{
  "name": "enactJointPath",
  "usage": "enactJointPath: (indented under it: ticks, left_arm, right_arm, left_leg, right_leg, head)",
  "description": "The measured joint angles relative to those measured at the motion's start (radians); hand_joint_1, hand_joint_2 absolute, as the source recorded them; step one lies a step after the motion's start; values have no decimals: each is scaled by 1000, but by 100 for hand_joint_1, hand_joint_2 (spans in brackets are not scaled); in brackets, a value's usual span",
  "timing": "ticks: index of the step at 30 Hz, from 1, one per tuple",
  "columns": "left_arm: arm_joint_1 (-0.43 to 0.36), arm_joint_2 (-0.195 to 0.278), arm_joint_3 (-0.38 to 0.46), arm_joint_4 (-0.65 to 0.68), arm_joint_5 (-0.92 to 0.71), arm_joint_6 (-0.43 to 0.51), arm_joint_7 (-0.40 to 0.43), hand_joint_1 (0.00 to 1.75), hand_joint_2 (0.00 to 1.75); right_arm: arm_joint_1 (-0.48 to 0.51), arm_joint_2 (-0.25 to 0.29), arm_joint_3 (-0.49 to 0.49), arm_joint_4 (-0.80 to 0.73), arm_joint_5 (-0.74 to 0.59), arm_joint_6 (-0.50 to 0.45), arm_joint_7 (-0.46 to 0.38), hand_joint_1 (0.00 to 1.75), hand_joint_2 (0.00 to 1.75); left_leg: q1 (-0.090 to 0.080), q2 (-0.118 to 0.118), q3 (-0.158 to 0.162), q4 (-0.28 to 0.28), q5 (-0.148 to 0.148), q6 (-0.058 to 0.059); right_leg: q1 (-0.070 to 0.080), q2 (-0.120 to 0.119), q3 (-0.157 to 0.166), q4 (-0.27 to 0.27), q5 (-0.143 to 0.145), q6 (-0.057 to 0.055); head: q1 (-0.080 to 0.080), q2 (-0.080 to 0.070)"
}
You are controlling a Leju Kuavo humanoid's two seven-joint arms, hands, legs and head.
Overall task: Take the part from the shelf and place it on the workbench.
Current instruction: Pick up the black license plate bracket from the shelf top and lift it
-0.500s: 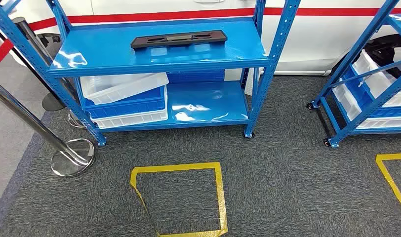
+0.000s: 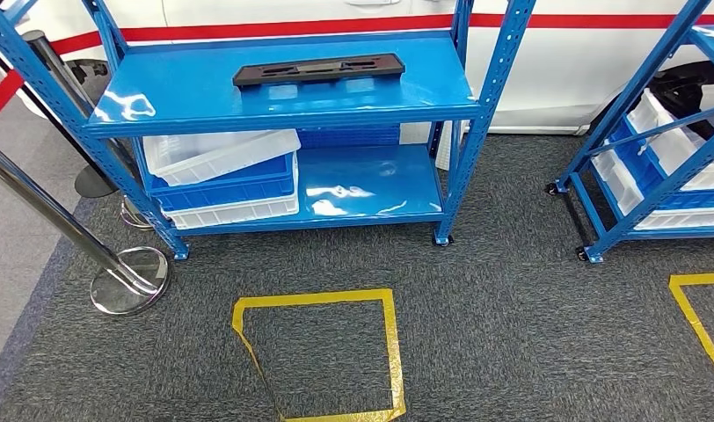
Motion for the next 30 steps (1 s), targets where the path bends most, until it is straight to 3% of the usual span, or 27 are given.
enactJointPath:
  ticks: [2, 4, 6, 17, 21, 30]
  left_arm:
    - [-14, 2, 9, 9, 20, 32, -8, 0, 87]
    - [-28, 4, 18, 19, 40, 62, -17, 0, 0]
    - [-43, 6, 27, 29, 60, 88, -30, 0, 0]
    - [-102, 26, 63, 75, 149, 127, -150, 0, 0]
    - [-110, 32, 63, 86, 155, 114, -189, 0, 0]
    - [-122, 47, 63, 104, 158, 92, -229, 0, 0]
  right_arm:
    - [-14, -14, 20, 8, -44, -27, -13, 0, 175]
    - [-27, -29, 40, 17, -89, -55, -28, 0, 87]
    - [-41, -44, 61, 26, -136, -82, -48, 0, 0]
    - [-147, -133, 148, 48, -365, -154, -228, 0, 0]
    - [-188, -159, 159, 33, -390, -149, -296, 0, 175]
    - [-279, -224, 167, -159, -300, -192, -298, 0, 175]
  left_leg:
    - [0, 0, 0, 0, 0, 0]
    - [0, 0, 0, 0, 0, 0]
    - [0, 0, 0, 1, 0, 0]
    - [0, 0, 4, 2, 1, 1]
    - [0, 0, -1, 2, 1, 1]
    - [0, 0, 2, 3, 2, 2]
  right_leg:
    - [0, 0, 0, 0, 0, 0]
    - [0, 0, 0, 0, 0, 0]
    - [0, 0, 0, 0, 0, 0]
    - [0, 0, 1, 0, 1, 1]
    - [0, 0, 0, 0, 2, 1]
    - [0, 0, 1, 0, 3, 3]
  head:
    - [0, 0]
    - [0, 0]
    - [0, 0]
    - [0, 0]
    - [0, 0]
    - [0, 0]
